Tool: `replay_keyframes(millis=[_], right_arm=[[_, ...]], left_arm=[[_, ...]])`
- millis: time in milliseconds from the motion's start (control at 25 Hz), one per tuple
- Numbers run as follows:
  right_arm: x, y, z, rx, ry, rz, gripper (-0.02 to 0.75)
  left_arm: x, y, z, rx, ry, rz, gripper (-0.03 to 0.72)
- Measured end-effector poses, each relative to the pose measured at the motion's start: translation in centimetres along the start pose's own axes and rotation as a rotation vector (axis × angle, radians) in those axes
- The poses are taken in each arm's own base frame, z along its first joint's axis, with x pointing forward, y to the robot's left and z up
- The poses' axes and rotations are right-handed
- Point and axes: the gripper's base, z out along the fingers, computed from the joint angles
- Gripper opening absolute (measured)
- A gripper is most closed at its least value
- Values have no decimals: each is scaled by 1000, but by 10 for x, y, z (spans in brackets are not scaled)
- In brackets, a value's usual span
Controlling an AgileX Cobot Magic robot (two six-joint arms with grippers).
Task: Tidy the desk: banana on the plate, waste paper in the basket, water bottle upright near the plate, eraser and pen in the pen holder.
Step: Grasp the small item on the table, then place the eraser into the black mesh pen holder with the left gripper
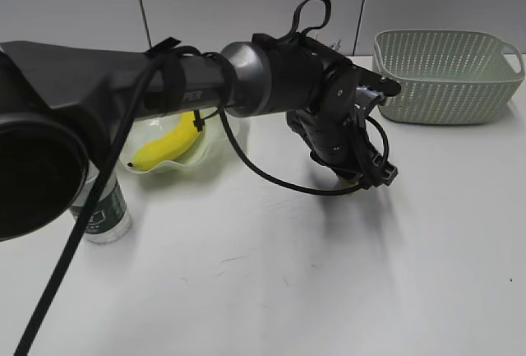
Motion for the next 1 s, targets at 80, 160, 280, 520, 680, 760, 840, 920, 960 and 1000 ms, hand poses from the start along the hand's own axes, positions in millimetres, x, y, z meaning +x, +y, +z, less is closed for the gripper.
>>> replay_keyframes(millis=[80,160,280,520,680,760,840,920,960,1000], right_arm=[[0,0,0,0,0,0,357],[0,0,0,0,0,0,357],[0,0,0,0,0,0,357],[0,0,0,0,-1,0,357],[0,0,0,0,0,0,357],[0,0,0,0,0,0,357],[0,0,0,0,0,0,357],[0,0,0,0,-1,0,357],[0,0,0,0,-1,0,357],[0,0,0,0,-1,0,356]], left_arm=[[-3,0,-7,-3,-8,3,120],[-9,4,-20,-8,-42,4,105],[-34,18,-58,-7,-210,-18,105],[-69,65,-114,-39,-516,-80,104],[-69,89,-107,-67,-531,-110,103],[-66,97,-99,-77,-517,-121,103],[-63,102,-90,-79,-503,-132,107],[-62,104,-85,-79,-494,-141,164],[-62,105,-85,-78,-494,-144,205],[-62,105,-85,-77,-496,-144,263]])
